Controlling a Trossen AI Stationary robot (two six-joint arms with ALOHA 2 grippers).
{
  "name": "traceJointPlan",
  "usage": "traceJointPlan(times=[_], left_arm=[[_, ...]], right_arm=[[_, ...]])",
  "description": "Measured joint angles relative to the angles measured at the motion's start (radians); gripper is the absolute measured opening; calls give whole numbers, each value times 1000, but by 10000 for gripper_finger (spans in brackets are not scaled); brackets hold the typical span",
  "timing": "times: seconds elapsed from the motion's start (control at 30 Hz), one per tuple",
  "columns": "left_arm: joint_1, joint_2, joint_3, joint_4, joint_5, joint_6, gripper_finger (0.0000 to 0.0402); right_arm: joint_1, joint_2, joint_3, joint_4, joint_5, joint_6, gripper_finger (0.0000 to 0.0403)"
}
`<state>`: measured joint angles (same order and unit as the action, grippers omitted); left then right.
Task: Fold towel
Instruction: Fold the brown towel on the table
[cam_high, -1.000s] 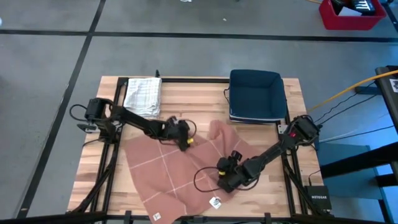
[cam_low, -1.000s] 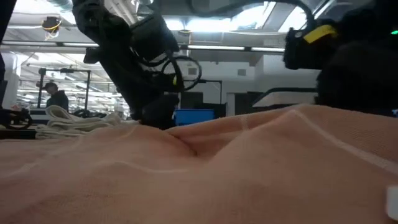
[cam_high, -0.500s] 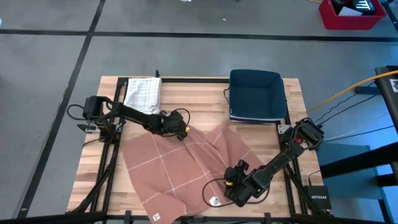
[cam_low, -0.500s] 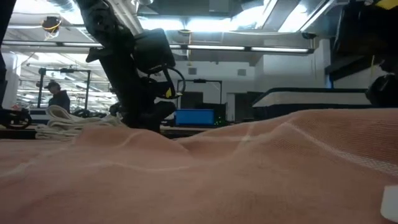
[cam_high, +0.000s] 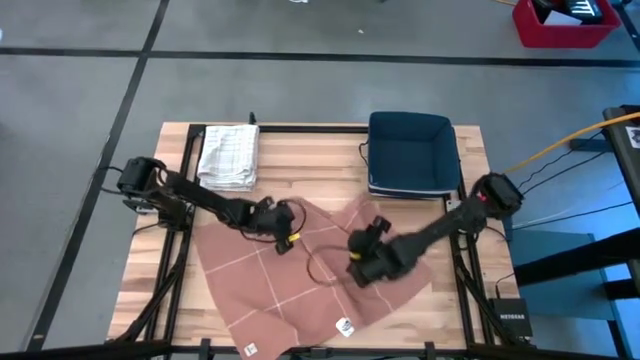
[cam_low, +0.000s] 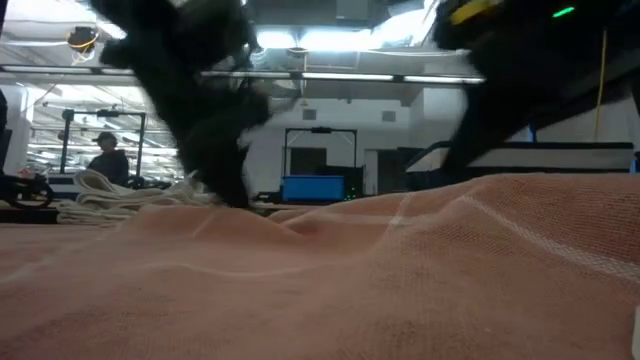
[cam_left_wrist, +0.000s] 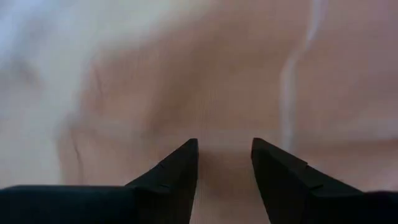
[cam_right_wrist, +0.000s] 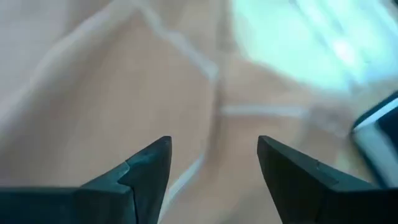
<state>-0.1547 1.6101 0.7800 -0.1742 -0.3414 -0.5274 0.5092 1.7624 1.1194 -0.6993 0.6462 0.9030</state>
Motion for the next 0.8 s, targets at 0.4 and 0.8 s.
traceJointPlan(times=[0.4,0.8], left_arm=[[-246,37,-89,11,-37,-365,143],[-376,41,-91,83,-116,-531,143]], right_arm=[[-277,55,-151,285,-229,-283,243],[-462,105,-219,703,-297,-523,243]])
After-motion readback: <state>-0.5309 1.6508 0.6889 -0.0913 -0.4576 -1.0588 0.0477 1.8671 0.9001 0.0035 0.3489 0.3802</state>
